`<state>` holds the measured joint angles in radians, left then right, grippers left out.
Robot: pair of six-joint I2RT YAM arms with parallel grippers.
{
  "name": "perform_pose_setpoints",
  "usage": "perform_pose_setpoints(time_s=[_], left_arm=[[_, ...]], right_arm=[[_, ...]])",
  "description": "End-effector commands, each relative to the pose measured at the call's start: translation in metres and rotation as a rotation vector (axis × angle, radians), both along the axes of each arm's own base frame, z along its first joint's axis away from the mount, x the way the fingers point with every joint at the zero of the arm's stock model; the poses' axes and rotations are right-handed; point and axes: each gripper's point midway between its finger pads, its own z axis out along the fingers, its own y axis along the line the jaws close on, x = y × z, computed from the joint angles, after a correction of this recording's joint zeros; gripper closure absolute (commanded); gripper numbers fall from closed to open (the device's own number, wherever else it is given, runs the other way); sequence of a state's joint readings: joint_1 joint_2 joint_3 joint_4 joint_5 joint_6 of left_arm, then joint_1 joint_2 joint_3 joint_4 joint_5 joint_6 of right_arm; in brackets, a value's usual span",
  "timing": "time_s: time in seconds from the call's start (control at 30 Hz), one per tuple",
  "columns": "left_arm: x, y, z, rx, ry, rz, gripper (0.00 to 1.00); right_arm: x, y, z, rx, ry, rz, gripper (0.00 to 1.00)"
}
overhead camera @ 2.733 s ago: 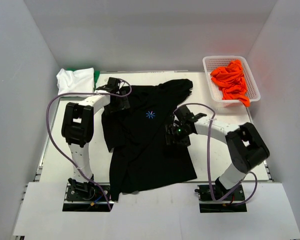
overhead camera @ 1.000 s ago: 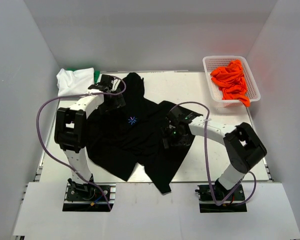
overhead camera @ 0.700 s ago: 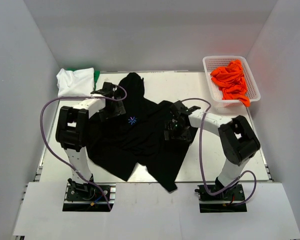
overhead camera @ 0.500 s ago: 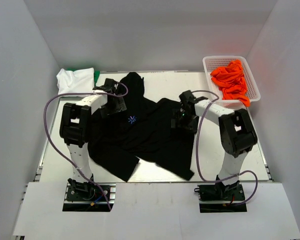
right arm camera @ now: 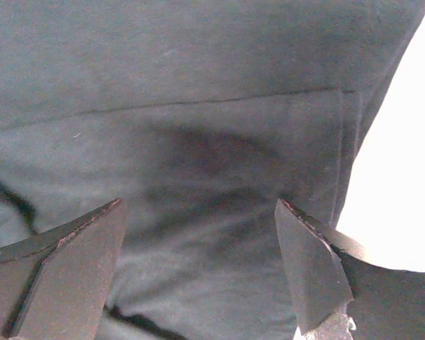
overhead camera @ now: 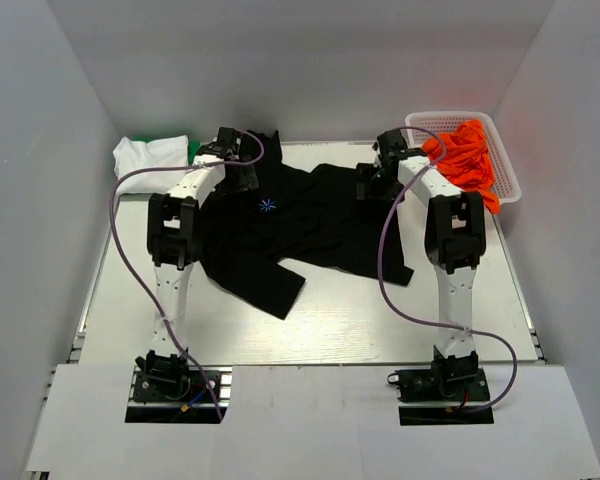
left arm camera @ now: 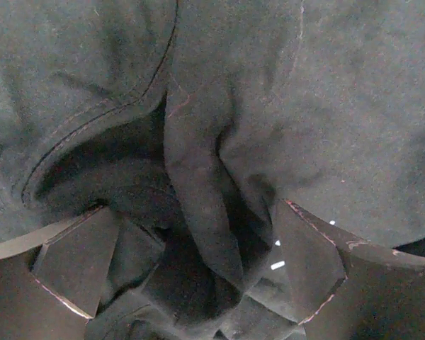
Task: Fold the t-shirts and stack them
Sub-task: Flatten out the tshirt
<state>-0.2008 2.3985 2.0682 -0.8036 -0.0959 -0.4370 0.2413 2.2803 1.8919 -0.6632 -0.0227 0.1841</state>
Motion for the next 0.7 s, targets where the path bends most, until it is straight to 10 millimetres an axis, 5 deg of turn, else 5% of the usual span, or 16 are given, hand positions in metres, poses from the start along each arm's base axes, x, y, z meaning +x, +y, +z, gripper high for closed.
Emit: perform_pose_setpoints(time_s=[0.0,0.07,0.17,0.2,0.23,0.27,0.33,0.37,0.4,0.43,0.47,0.5,0.53,0.57,0.6,0.67], left_arm=[[0.006,0.002,0.034,-0.003,-0.047,-0.047,0.00],[0.001,0.003,0.071,-0.010,-0.118,-0.056,0.00],[-0.014,0.003,0.112,0.025,-0.196,-0.083,0.00],[-0.028,-0.003,0.111,0.028,-0.185,-0.118,0.00],[-0.042,-0.017,0.142,-0.026,-0.232,-0.161,0.00],[-0.060,-0.018,0.137,-0.022,-0.198,-0.172,0.00],[-0.097,-0.049,0.159,-0.080,-0.213,-0.267,0.00],[-0.122,-0.060,0.138,-0.097,-0.155,-0.312,0.00],[-0.149,-0.088,0.135,-0.141,-0.126,-0.381,0.00],[-0.179,-0.096,0.111,-0.159,-0.051,-0.415,0.00],[-0.202,-0.107,0.116,-0.191,-0.042,-0.458,0.00],[-0.230,-0.129,0.109,-0.234,-0.002,-0.513,0.00],[-0.260,-0.126,0.084,-0.225,0.082,-0.527,0.00],[-0.277,-0.128,0.077,-0.223,0.110,-0.540,0.00],[-0.289,-0.127,0.076,-0.222,0.114,-0.534,0.00],[-0.324,-0.120,0.055,-0.175,0.197,-0.560,0.00]], right_arm=[[-0.004,0.022,0.051,0.067,-0.088,0.147,0.10],[-0.006,0.030,0.095,0.089,-0.193,0.191,0.10],[-0.023,0.034,0.101,0.079,-0.219,0.209,0.10],[-0.032,0.032,0.126,0.091,-0.278,0.207,0.10],[-0.041,0.033,0.123,0.099,-0.264,0.196,0.10],[-0.049,0.032,0.156,0.121,-0.333,0.185,0.10],[-0.069,0.025,0.134,0.161,-0.270,0.098,0.10],[-0.077,0.018,0.158,0.180,-0.315,0.035,0.10],[-0.099,0.006,0.126,0.159,-0.226,-0.029,0.10],[-0.104,-0.007,0.122,0.115,-0.223,-0.074,0.10],[-0.114,-0.017,0.148,0.130,-0.284,-0.138,0.10],[-0.136,-0.031,0.119,0.097,-0.205,-0.178,0.10],[-0.152,-0.038,0.102,0.083,-0.164,-0.213,0.10],[-0.159,-0.044,0.117,0.096,-0.218,-0.234,0.10],[-0.178,-0.056,0.091,0.072,-0.161,-0.264,0.10],[-0.190,-0.068,0.088,0.047,-0.165,-0.302,0.10]])
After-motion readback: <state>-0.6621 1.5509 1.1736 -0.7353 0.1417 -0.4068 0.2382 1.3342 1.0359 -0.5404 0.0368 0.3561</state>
